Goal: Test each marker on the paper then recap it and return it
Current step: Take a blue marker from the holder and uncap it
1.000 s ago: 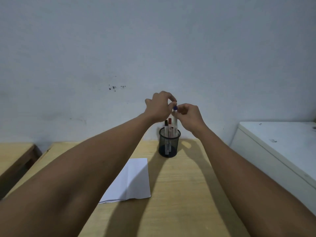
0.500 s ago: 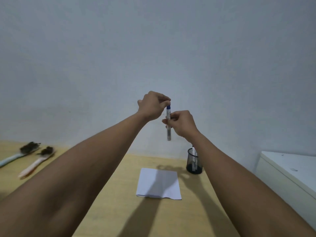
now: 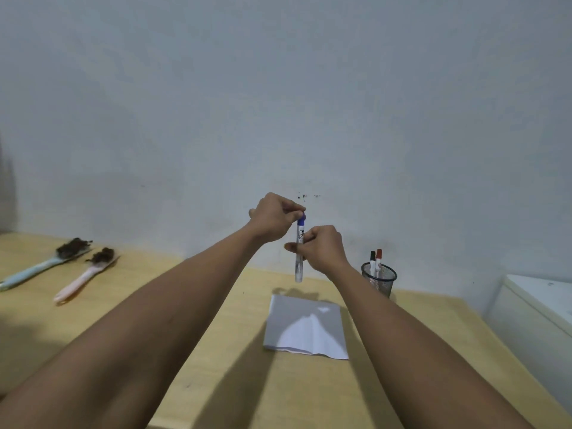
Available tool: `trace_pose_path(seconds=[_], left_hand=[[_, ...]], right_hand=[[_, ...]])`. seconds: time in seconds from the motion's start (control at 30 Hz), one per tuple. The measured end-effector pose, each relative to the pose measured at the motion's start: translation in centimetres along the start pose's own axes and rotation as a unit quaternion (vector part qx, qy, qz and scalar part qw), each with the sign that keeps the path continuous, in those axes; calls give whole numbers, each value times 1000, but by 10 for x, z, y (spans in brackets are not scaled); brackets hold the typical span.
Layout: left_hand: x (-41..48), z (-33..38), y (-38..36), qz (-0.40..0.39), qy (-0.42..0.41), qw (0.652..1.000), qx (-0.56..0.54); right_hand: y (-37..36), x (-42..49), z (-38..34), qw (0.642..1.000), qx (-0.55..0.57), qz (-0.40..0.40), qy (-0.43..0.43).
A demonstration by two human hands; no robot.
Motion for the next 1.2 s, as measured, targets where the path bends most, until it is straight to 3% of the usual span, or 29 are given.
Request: trace_pose_path(seconds=[0.3, 0.63, 0.83, 1.2], left_hand=[[10, -42, -21, -10, 26, 991, -129], [22, -52, 1, 89, 22, 993, -70], [5, -75, 0, 76, -7, 988, 133], [-47, -197, -51, -13, 90, 985, 150]], right_hand=[[-28, 14, 29, 1000, 8, -14, -11], [-39, 21, 42, 998, -62, 20, -10], [-35, 16, 53, 998, 58, 9, 12], [-56, 3, 100, 970, 217, -90, -60]])
Point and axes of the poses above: each hand's wrist, its own x-axis towards the middle knuckle, its own y-axis out of the back of the hand, z = x × y, the point moved 10 cm from there along x, towards the middle knuckle, and after that the axes turned 3 degrees about z, right-handed, at the moved point
